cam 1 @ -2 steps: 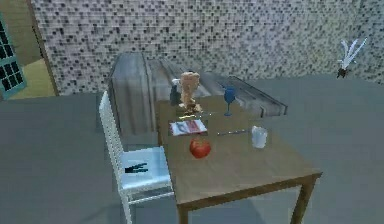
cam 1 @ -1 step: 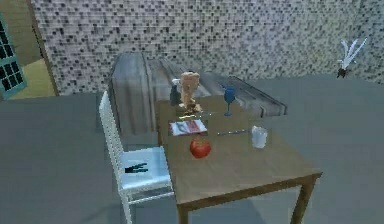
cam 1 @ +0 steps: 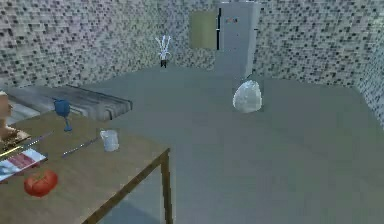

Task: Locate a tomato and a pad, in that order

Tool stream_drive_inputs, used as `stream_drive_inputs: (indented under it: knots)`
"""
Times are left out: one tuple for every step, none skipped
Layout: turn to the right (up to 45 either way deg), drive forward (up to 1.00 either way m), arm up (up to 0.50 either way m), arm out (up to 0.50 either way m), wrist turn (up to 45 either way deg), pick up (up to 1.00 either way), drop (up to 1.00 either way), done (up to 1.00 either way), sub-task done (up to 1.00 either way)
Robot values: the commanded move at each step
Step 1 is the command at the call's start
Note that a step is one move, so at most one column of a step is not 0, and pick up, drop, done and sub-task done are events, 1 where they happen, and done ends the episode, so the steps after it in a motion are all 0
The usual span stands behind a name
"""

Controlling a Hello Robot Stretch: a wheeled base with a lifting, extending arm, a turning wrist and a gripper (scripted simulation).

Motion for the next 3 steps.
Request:
stream_drive_inputs:
  knots:
    - [45.0, 0.0, 0.0, 0.0, 0.0, 0.0, 0.0, 0.0, 0.0]
    - [45.0, 0.0, 0.0, 0.0, 0.0, 0.0, 0.0, 0.0, 0.0]
    - [42.0, 0.0, 0.0, 0.0, 0.0, 0.0, 0.0, 0.0, 0.0]
